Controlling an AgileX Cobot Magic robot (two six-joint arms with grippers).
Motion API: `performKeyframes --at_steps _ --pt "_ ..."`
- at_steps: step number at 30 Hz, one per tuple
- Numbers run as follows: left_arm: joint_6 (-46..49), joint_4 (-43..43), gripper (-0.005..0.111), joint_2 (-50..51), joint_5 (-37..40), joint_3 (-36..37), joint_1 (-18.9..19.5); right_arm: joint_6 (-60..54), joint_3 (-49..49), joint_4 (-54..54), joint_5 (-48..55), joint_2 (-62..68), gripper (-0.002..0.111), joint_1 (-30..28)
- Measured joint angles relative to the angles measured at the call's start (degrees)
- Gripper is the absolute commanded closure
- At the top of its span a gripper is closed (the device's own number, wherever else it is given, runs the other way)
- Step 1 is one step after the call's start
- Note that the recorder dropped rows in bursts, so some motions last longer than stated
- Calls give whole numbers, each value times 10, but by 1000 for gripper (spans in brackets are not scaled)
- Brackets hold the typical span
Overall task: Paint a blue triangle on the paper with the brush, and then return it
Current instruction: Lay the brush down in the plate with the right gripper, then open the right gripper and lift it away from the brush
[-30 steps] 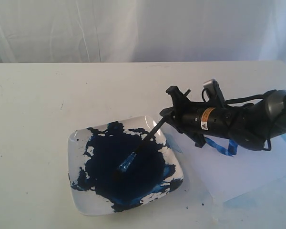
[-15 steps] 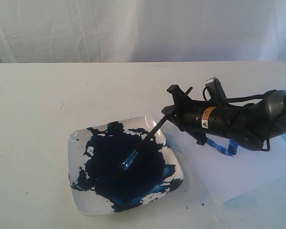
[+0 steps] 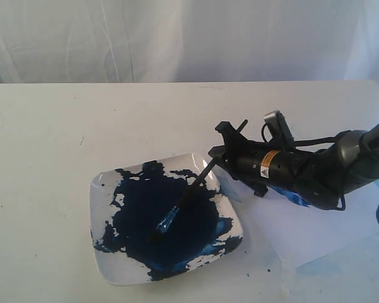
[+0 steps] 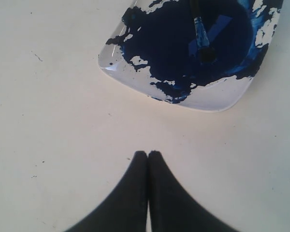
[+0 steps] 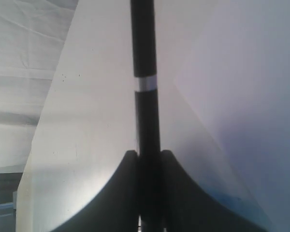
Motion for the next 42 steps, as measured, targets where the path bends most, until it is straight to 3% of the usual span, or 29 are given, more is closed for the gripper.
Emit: performKeyframes --at_steps 2,6,17,42 --pt "0 0 107 0 0 0 0 -1 0 1 -10 1 105 1" --pt "0 0 107 0 0 0 0 -3 0 3 -14 3 85 4" --pt "0 0 107 0 0 0 0 -3 0 -2 -30 5 58 4" --pt "0 0 107 0 0 0 0 33 0 -118 113 -88 56 4"
